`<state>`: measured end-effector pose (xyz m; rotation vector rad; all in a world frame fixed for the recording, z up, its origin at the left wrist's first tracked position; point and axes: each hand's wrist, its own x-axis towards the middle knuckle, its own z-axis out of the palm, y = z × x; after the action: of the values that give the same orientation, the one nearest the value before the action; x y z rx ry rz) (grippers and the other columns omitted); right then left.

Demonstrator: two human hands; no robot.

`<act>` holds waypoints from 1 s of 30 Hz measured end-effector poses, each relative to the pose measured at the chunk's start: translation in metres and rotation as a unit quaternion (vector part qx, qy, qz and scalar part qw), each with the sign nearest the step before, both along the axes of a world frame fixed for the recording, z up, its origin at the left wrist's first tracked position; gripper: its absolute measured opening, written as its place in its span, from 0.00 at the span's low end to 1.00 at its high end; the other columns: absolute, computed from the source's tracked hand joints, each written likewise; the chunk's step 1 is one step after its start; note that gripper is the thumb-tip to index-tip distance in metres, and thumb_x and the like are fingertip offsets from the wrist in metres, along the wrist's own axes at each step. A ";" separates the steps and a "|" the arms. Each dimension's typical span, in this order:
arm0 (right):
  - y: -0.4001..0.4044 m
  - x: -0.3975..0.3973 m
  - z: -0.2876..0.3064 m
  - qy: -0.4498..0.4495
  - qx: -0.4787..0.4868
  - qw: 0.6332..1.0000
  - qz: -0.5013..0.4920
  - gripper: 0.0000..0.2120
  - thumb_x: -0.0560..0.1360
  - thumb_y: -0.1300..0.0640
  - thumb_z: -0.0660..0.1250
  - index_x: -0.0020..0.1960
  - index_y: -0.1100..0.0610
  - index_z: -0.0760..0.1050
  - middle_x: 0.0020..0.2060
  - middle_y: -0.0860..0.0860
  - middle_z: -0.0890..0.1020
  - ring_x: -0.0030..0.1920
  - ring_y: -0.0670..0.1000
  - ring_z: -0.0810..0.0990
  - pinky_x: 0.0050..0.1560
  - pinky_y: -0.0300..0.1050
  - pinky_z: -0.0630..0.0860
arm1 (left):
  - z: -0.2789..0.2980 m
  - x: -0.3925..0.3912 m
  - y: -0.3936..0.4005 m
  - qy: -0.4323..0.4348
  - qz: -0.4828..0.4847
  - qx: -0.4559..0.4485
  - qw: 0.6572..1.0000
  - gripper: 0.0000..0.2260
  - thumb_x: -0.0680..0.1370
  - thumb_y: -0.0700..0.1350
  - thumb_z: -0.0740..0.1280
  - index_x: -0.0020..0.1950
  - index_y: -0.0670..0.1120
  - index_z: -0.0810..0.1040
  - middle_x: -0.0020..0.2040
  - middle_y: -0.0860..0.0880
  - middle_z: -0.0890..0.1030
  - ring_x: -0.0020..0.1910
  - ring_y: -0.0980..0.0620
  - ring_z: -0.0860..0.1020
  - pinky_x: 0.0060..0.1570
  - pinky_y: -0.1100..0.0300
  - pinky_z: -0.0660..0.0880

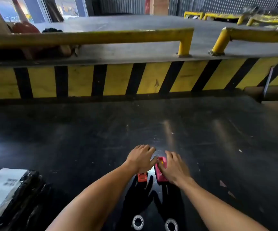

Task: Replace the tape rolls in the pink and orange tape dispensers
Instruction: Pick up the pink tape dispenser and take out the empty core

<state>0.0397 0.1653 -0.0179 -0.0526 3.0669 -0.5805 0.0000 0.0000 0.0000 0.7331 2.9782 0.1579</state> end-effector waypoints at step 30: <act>0.060 0.034 -0.048 -0.091 -0.190 0.973 0.092 0.26 0.73 0.47 0.69 0.68 0.54 0.68 0.52 0.48 0.72 0.55 0.46 0.73 0.59 0.41 0.72 | -0.035 0.019 0.022 -0.168 -0.069 0.111 0.977 0.32 0.75 0.41 0.65 0.78 0.48 0.59 0.62 0.43 0.64 0.63 0.44 0.66 0.65 0.51 0.70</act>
<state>0.0736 0.2251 -0.0654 -0.2702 2.6938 -1.0802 0.0185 0.0221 -0.0345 0.8382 2.6045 0.5530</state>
